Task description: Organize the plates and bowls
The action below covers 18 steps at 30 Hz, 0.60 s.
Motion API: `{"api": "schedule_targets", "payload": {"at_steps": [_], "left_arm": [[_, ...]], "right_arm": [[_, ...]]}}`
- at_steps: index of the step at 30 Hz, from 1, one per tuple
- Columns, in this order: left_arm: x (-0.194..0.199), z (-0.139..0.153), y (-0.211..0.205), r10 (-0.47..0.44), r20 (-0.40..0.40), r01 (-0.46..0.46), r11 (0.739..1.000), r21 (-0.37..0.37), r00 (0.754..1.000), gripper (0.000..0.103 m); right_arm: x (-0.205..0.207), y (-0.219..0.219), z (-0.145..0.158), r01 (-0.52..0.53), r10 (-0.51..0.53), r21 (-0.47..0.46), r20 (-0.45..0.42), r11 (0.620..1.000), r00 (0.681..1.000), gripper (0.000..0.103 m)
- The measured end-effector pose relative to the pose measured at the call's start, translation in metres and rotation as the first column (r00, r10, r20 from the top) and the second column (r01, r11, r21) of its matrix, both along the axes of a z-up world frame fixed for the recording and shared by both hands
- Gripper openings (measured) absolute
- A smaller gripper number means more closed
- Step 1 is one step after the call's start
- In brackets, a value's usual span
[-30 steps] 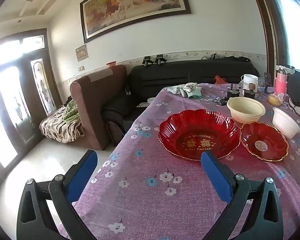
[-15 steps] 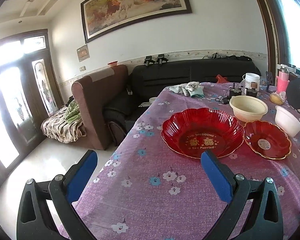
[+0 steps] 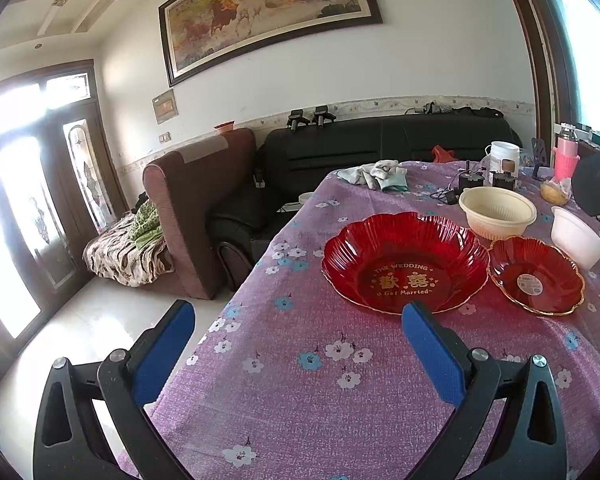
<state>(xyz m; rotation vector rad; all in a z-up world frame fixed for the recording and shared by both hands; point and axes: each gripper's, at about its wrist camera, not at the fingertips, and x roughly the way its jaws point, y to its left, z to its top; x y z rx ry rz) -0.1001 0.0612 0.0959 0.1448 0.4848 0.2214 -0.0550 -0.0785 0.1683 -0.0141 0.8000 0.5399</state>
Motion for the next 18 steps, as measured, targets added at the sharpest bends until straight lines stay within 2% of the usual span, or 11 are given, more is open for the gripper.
{"api": "schedule_targets", "payload": {"at_steps": [18], "left_arm": [[0.012, -0.011, -0.002, -0.005, -0.04, 0.006, 1.0, 0.017, 0.999, 0.103]], "right_arm": [[0.021, -0.007, -0.012, 0.023, -0.024, -0.016, -0.048, 1.0, 0.999, 0.103]]}}
